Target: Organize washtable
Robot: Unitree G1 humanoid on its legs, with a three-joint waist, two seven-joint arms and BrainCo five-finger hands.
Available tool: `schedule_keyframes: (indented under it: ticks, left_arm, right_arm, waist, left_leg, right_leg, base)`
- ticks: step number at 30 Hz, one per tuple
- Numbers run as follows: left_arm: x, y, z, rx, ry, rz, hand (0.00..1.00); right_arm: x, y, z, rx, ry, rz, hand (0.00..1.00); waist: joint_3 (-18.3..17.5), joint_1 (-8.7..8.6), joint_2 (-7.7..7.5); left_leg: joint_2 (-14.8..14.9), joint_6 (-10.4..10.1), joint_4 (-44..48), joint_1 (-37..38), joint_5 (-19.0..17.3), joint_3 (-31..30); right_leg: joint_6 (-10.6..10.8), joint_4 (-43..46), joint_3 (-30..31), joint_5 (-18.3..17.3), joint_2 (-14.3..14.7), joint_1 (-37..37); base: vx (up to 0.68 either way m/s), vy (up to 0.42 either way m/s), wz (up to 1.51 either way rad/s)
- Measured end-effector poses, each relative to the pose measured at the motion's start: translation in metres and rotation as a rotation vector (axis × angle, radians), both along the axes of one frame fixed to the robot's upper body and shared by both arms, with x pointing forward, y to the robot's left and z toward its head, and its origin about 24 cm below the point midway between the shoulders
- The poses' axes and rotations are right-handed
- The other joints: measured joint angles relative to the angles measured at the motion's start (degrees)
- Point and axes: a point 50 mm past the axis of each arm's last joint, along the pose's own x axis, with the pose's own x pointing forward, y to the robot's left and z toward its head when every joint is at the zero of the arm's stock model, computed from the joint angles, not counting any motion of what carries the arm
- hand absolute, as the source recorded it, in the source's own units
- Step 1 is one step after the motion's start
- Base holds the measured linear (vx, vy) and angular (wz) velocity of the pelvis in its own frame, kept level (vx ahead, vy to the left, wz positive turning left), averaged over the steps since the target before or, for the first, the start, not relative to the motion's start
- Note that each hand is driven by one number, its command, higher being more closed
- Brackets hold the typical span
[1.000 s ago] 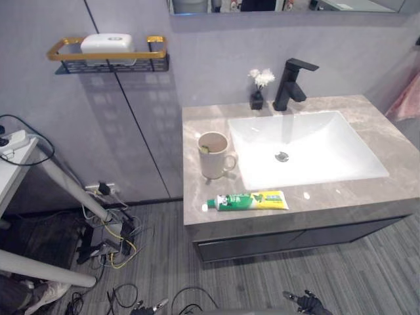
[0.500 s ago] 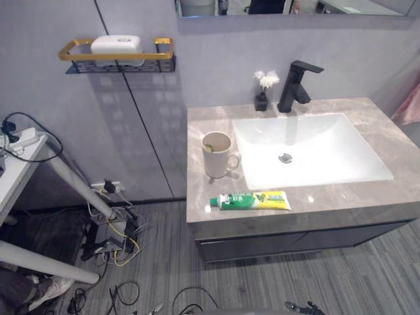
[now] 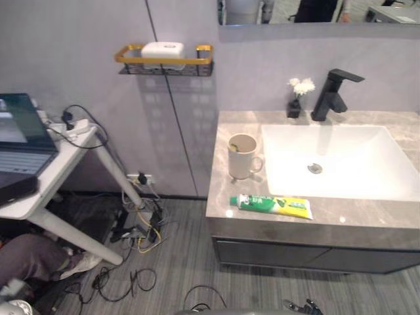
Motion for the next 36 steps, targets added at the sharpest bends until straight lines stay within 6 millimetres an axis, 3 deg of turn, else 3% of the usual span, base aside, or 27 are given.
schedule_keyframes:
  ticks: [1, 5, 7, 11, 17, 29, 33, 36]
  left_arm:
    - [0.002, -0.008, 0.018, 0.094, -0.007, -0.004, 0.00]
    - [0.020, -0.041, 0.058, 0.298, -0.072, -0.129, 0.00]
    - [0.042, -0.069, 0.073, 0.372, -0.113, -0.320, 0.00]
    - [0.078, -0.128, 0.078, 0.385, -0.152, -0.783, 0.00]
    - [0.097, -0.187, 0.082, 0.400, -0.140, -1.385, 0.00]
    - [0.111, -0.225, 0.089, 0.457, -0.082, -1.845, 0.00]
    - [0.112, -0.238, 0.085, 0.423, -0.051, -2.004, 0.00]
    - [0.124, -0.249, 0.073, 0.308, 0.003, -2.132, 0.00]
  right_arm:
    - [0.007, 0.000, 0.002, -0.004, -0.022, 0.005, 0.00]
    - [0.013, -0.001, 0.004, -0.008, -0.042, 0.008, 0.00]
    - [0.012, -0.001, 0.003, -0.006, -0.036, 0.007, 0.00]
    - [0.013, -0.001, 0.000, 0.009, -0.010, 0.013, 0.00]
    - [0.012, -0.004, -0.003, 0.031, 0.037, 0.082, 0.00]
    - [0.011, -0.025, 0.000, -0.009, 0.062, 0.117, 0.00]
    - [0.007, -0.030, 0.000, -0.008, 0.075, 0.120, 0.00]
    - [0.007, -0.032, 0.001, -0.013, 0.078, 0.122, 0.00]
  waist:
    - [0.0, 0.04, 0.67]
    - [-0.6, 0.46, 1.56]
    - [-0.7, 0.65, 1.75]
    - [-0.6, -0.41, 2.17]
    - [-0.1, -2.88, 2.73]
    - [1.0, -5.11, 4.19]
    - [1.0, -5.19, 4.46]
    - [1.1, -5.72, 4.94]
  left_leg:
    - [-0.1, 0.2, 0.6, -0.3, -0.2, -0.5]
    - [0.0, 0.3, 0.6, -1.0, -0.1, -1.6]
    - [0.0, 0.3, 0.7, -1.0, -0.1, -2.1]
    - [-0.7, 0.3, 0.7, -1.0, 0.3, -2.9]
    - [-0.6, 0.3, 1.0, -1.2, 0.3, -2.1]
    - [0.2, -0.2, 1.7, -1.4, -0.1, 0.3]
    - [0.3, -0.2, 1.8, -1.4, -0.1, 0.4]
    - [0.3, -0.2, 1.9, -1.4, -0.1, 0.3]
  right_leg:
    - [0.0, -0.1, -0.8, 0.0, 0.0, 0.4]
    - [0.0, -0.2, -1.6, 0.0, 0.0, 0.6]
    - [0.1, -0.5, -2.0, 0.0, 0.1, 1.0]
    - [0.5, -1.1, -2.1, 0.4, 0.1, 1.2]
    - [0.5, -1.1, -0.7, 0.4, 0.3, -0.4]
    - [0.2, -1.1, 3.1, 1.0, 1.0, -2.6]
    - [0.1, -1.1, 3.3, 1.1, 1.2, -2.6]
    - [0.1, -1.1, 3.3, 1.1, 1.2, -2.6]
  base:
    - [-0.05, -0.018, 0.18]
    - [-0.04, -0.014, 0.16]
    - [-0.02, -0.018, 0.11]
    - [0.00, -0.007, 0.03]
    - [0.01, 0.006, -0.10]
    - [-0.03, 0.000, -0.16]
    - [-0.01, -0.007, -0.02]
    - [-0.03, 0.004, 0.01]
